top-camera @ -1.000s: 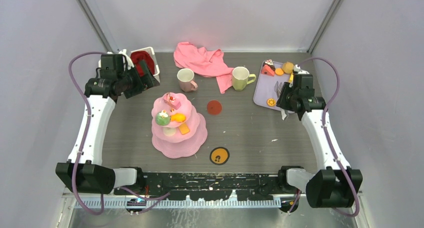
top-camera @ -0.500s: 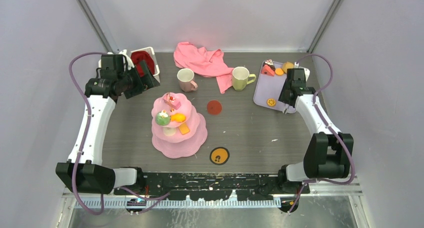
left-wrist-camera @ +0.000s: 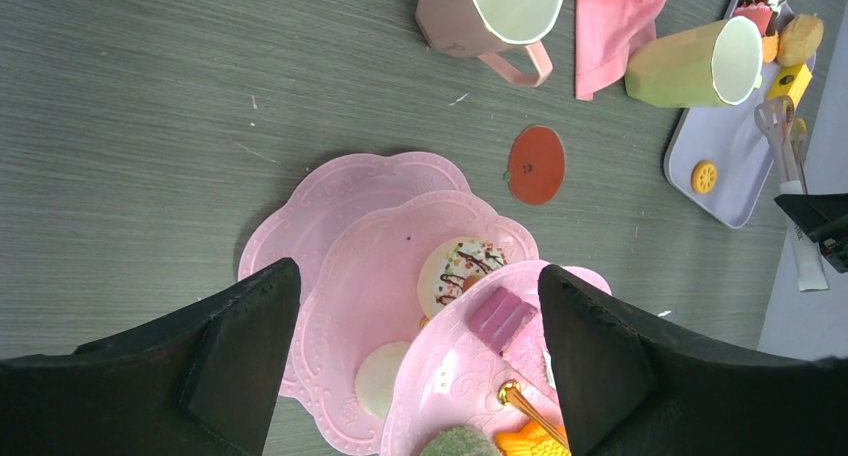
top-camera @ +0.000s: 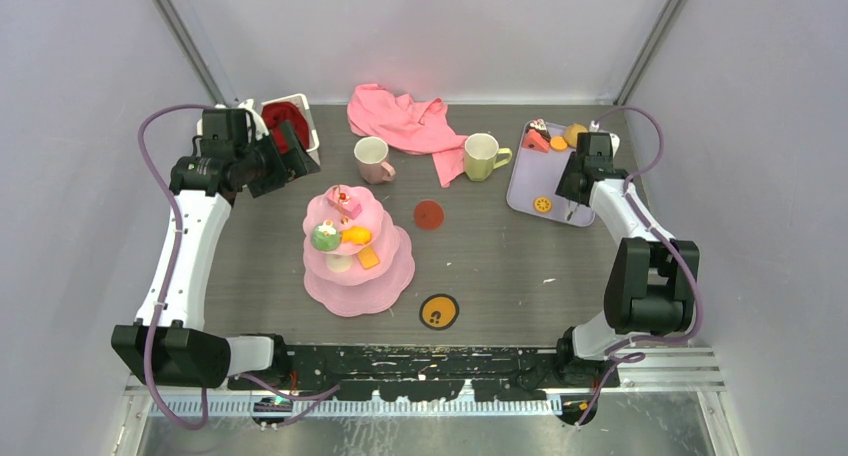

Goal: Serve the afternoon tea

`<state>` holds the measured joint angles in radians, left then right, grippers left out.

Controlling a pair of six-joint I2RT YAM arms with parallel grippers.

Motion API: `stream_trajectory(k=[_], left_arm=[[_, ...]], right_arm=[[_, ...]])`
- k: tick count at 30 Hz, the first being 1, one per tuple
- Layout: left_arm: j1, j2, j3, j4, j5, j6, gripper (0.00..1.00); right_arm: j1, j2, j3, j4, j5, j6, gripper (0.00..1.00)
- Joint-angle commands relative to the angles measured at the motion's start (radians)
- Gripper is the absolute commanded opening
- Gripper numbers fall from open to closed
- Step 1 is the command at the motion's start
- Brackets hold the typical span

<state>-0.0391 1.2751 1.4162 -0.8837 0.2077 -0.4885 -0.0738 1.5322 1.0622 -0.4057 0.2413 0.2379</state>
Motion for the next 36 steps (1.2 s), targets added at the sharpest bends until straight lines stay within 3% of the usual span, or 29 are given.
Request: stream_trajectory(k=[1,13,22,36], left_arm=[[0.004,-0.016,0.015,0.035,0.024,0.009,0.88],[0.005,-0.028,0.018,0.021,0.01,0.013,0.88],[0.004,-0.028,0.017,0.022,0.012,0.012,0.88],[0.004,-0.017,0.003,0.041,0.05,0.006,0.88]], right_arm=[[-0.01,0.009,0.071,0.083,-0.013,0.003,0.5],[-0.026,0.094,0.144,0.076,-0.048,-0.009,0.5],[-0.027,-0.007,0.112,0.069,-0.056,-0.008,0.19],[-0.027,-0.255,0.048,-0.089,-0.132,0.035,0.11]])
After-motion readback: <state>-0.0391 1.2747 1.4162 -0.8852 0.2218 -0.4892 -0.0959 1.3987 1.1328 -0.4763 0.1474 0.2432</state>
